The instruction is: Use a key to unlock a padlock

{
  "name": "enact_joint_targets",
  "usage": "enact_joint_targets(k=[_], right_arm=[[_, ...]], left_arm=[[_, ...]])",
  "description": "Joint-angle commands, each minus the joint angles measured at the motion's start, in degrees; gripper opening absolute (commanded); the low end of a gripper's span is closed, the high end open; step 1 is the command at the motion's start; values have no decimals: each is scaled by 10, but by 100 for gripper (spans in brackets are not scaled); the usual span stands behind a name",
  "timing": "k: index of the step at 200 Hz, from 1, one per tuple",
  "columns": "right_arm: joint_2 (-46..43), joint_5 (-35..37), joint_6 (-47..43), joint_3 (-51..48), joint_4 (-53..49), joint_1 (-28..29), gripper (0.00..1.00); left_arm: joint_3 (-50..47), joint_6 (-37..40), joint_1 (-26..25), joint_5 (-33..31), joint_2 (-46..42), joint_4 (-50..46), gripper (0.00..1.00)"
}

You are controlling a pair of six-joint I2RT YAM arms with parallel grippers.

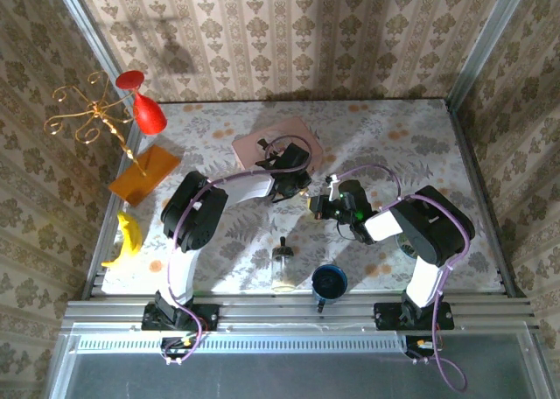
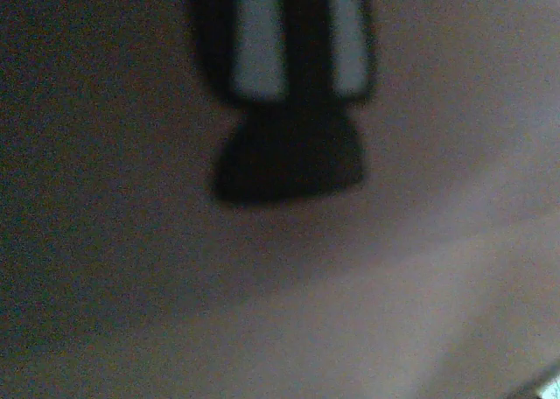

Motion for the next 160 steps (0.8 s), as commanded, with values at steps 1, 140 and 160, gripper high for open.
enact_joint_targets(k=[1, 140, 160], right_arm=[[-11, -2, 14, 21, 41, -3, 0], [30, -109, 81, 72, 16, -47, 0], [28, -113, 81, 72, 26, -54, 0]], left_arm=[[-10, -22, -18, 68, -10, 19, 0], [-20, 2, -19, 90, -18, 22, 0], [-22, 8, -20, 91, -22, 22, 0]])
